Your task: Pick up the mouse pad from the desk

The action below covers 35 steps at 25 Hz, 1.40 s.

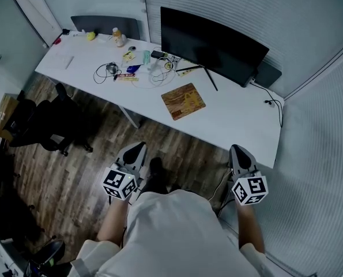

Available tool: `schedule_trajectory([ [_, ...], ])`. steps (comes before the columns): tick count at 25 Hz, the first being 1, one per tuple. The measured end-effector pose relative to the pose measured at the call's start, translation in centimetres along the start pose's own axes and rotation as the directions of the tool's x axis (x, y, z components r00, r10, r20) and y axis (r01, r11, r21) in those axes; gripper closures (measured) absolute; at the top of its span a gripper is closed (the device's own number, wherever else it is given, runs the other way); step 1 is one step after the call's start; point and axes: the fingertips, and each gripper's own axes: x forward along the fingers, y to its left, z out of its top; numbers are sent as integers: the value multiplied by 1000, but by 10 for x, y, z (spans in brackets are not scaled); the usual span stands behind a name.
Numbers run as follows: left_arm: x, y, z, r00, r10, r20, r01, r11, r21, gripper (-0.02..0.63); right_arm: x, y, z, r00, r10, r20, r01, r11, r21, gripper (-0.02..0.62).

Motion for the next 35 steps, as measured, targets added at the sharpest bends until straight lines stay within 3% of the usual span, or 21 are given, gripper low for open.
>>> schedule_trajectory([
  [17,95,95,15,991,-102,-83,104,994,25,589,111,-8,11,995,-81,-58,82,996,22,565],
  [27,153,148,14,967,-210,-147,219,974,49,589,167,-2,15,982,-163,-98,167,986,31,565],
  [35,188,165,6,940,-280,-195,295,954,52,588,189,0,14,968,-214,-129,220,975,35,565],
])
